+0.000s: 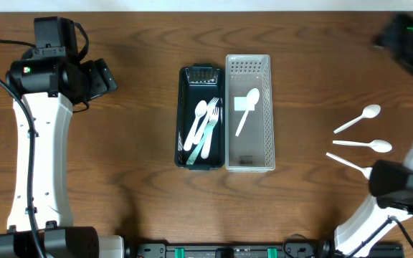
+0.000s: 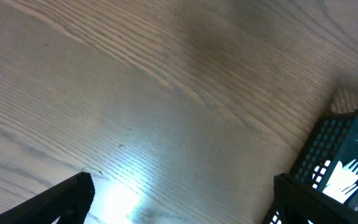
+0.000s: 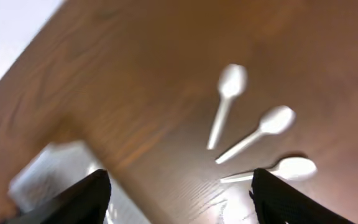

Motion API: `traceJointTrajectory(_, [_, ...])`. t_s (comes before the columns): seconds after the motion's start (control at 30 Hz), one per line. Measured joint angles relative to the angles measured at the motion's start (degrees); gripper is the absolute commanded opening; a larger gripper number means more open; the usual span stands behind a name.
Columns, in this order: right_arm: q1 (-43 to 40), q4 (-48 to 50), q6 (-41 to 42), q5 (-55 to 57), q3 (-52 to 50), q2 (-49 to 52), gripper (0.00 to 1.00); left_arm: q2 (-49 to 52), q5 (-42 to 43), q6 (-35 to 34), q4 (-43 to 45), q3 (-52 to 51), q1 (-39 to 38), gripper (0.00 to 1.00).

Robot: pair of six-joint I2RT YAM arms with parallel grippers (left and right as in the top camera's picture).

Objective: Pack container
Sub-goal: 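Move the right gripper back and grasp the next white spoon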

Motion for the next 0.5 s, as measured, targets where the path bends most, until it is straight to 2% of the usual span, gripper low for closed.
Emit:
traceJointTrajectory(0.17, [-5.4,4.4,5.2,-0.2,-10.2,3.5,0.78,0.0,0.0,0.0,0.0,0.0,0.0,0.94])
traceJointTrajectory(0.5, [-6.9,28.9,8.2,-4.9,-39.7,6.8,0.79,0.0,0.0,0.0,0.0,0.0,0.0,0.94])
